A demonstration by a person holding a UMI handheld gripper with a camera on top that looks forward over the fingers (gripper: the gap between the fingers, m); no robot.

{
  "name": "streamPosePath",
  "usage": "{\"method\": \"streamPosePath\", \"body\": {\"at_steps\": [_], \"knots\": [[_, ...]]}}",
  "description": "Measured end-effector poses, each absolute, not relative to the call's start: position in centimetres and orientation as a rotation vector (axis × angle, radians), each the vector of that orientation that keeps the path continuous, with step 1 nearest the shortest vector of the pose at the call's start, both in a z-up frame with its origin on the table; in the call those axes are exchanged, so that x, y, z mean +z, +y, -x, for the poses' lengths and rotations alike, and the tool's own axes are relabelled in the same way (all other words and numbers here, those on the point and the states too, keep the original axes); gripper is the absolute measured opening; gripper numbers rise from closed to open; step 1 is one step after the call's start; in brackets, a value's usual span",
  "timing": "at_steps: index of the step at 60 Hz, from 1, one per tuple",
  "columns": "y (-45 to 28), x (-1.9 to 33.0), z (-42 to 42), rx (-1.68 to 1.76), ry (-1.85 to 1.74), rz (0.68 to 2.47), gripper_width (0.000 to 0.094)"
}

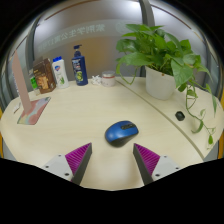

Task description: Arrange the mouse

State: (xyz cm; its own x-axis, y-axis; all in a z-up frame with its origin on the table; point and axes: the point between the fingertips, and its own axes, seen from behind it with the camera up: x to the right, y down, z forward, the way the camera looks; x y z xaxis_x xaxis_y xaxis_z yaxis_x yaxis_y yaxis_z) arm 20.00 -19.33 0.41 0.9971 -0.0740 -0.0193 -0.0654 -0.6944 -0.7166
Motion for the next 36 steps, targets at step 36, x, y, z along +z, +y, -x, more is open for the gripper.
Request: {"method": "streamPosePath", "body": {"at_steps": [36], "knots": [[-9.5, -1.5, -20.8, -0.070, 0.112, 2.353, 0.0500]]}}
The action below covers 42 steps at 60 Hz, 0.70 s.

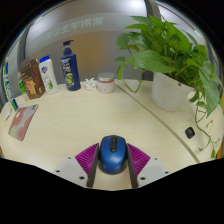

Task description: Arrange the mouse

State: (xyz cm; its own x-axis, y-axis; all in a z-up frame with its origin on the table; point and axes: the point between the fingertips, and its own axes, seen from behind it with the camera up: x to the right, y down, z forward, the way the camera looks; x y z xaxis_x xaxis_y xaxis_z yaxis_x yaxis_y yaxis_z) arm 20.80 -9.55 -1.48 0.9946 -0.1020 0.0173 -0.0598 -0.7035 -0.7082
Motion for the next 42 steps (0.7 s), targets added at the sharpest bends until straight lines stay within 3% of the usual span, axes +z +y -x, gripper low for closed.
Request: {"method": "streamPosePath", "body": {"at_steps": [10, 18, 24, 35, 42], "knots": [[-9.8, -1.3, -21.2, -0.134, 0.134, 2.358, 0.0388], [-10.2, 0.7, -21.4, -0.182, 0.187, 2.335, 0.0365], [-9.7, 6.6, -21.4, -0.229, 0.256, 2.231, 0.0365], [-5.5, 22.6, -12.3, -0.210, 0.254, 1.976, 0.0364], [-1.7, 26.3, 0.9, -0.102, 0.103, 1.914, 0.0363]]}}
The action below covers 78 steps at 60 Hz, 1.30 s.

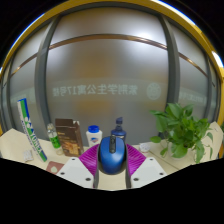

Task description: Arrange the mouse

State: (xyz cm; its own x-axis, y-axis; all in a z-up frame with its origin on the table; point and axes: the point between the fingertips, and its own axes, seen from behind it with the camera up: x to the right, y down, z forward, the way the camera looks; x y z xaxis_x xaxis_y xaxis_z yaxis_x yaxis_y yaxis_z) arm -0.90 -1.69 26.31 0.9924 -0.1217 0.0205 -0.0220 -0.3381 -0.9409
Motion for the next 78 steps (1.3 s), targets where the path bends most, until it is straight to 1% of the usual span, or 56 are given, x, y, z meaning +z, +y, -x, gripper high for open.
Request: {"method": "streamPosePath", "body": {"at_steps": [2, 5, 6, 7, 11, 12, 15, 18, 23, 26, 31, 32, 34, 38, 40, 41, 44, 52, 59, 68, 78], "knots": [[-0.8, 25.4, 4.8, -0.064, 0.049, 1.930, 0.0362], [0.1, 22.9, 10.5, -0.004, -0.013, 1.971, 0.0361], [0.1, 21.4, 13.4, 0.009, -0.025, 1.972, 0.0361], [0.4, 20.4, 14.6, 0.028, -0.043, 2.001, 0.0361], [0.8, 14.4, 19.9, 0.090, -0.087, 2.112, 0.0361], [0.9, 12.3, 21.0, 0.099, -0.094, 2.121, 0.0361], [0.8, 8.2, 23.3, 0.112, -0.109, 2.208, 0.0361], [0.8, 4.9, 24.6, 0.113, -0.122, 2.260, 0.0363], [0.9, 1.4, 25.3, 0.076, -0.135, 2.299, 0.0380], [0.9, 0.1, 25.6, 0.082, -0.133, 2.309, 0.0424], [0.3, -1.1, 26.0, 0.094, -0.119, 2.339, 0.0494], [0.2, -1.1, 25.8, 0.086, -0.114, 2.343, 0.0518], [-0.2, -0.8, 25.5, 0.071, -0.114, 2.345, 0.0616], [-1.0, 0.8, 25.5, 0.048, -0.125, 2.323, 0.0872], [-1.6, 1.9, 25.5, 0.035, -0.132, 2.313, 0.0834], [-2.0, 2.5, 25.4, 0.025, -0.132, 2.308, 0.0832], [-3.3, 4.7, 25.2, 0.000, -0.137, 2.289, 0.0863], [-7.9, 10.4, 25.2, -0.039, -0.118, 2.242, 0.0850], [-12.6, 14.2, 25.3, -0.049, -0.102, 2.210, 0.0850], [-18.6, 17.2, 25.7, -0.040, -0.094, 2.186, 0.0852], [-23.5, 18.5, 26.4, -0.022, -0.095, 2.170, 0.0851]]}}
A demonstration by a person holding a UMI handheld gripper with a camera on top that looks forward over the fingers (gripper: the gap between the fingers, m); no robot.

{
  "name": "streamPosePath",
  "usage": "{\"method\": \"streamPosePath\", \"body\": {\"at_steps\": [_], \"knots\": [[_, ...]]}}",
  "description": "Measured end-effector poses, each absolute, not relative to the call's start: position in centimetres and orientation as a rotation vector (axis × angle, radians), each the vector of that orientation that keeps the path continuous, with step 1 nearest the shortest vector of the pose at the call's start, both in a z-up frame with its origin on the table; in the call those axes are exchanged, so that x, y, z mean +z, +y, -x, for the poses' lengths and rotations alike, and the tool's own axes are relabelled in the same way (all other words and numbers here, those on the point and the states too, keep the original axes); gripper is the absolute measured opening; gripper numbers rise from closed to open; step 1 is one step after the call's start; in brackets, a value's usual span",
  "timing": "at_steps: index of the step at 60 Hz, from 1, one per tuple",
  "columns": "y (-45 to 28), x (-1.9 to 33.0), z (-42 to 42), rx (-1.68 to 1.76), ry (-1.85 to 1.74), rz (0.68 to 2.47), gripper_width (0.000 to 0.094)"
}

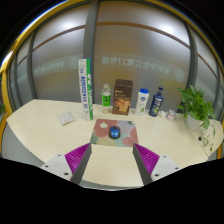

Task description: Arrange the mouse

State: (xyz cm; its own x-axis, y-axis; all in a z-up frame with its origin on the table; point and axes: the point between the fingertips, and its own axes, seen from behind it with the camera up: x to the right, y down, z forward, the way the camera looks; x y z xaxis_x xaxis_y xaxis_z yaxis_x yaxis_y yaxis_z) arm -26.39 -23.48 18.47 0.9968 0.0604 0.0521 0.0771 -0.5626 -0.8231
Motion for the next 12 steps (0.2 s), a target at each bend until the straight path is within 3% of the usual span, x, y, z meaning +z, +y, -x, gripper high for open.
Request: {"method": "streamPosePath", "body": {"at_steps": [12], "knots": [[-26.0, 19.2, 27.0, -0.013, -0.097, 2.157, 0.0851]]}}
